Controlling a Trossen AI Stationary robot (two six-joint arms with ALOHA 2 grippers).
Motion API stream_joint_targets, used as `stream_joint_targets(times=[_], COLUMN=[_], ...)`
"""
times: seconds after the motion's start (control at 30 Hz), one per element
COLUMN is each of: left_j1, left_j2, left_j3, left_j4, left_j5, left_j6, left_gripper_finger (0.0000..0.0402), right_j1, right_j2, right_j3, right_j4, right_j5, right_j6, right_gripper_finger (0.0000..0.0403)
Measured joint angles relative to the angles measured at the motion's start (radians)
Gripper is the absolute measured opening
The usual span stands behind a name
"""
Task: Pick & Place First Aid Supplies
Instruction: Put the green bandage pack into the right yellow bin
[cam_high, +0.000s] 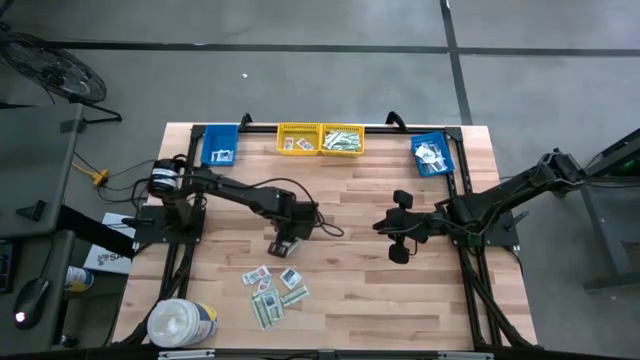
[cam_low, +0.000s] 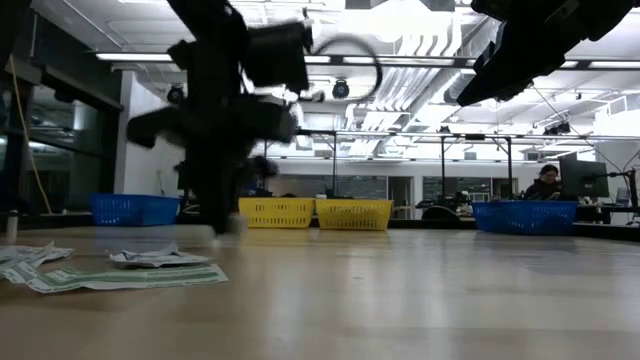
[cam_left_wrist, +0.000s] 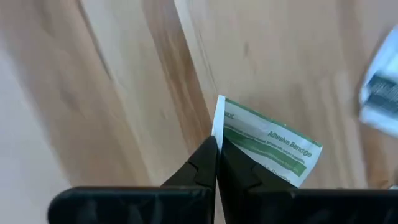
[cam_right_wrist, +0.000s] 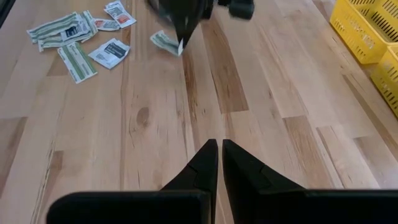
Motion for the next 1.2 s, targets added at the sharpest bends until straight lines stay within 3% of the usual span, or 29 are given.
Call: stream_joint_targets(times=[0.3,0.57,0.67,0.87,1.07,1.2], left_j1=[0.001,0.010,0.038,0.145,0.283,0.374], left_j2=[-0.088,-0.092,-0.092,-0.093,-0.093,-0.083], left_j3=[0.005,0.005,0.007,0.007,0.009,0.052], left_j4=[0.002,0.188,0.297,0.476,0.617,0.620], left_j5=[-0.079,-0.443,-0.516,-0.515,-0.500,-0.457], left_j6=[-0.023,-0.024,-0.015,-0.017,-0.246,-0.376], left_gripper_finger=[0.0001,0.0000,0.0000,0.0000,0.0000,0.0000], right_j1=[0.000,0.000,0.000,0.000,0.000,0.000], right_j2=[0.000,0.000,0.000,0.000,0.000,0.000], right_j3=[0.000,0.000,0.000,0.000,0.000,0.000], right_j4=[-0.001,-0.001,-0.001,-0.001,-0.007,-0.007], right_j5=[0.002,0.003,0.003,0.003,0.003,0.003], right_j6=[0.000,0.000,0.000,0.000,-0.001,-0.008], right_gripper_finger=[0.0016,0.0016,0.0016,0.0016,0.0016,0.0016])
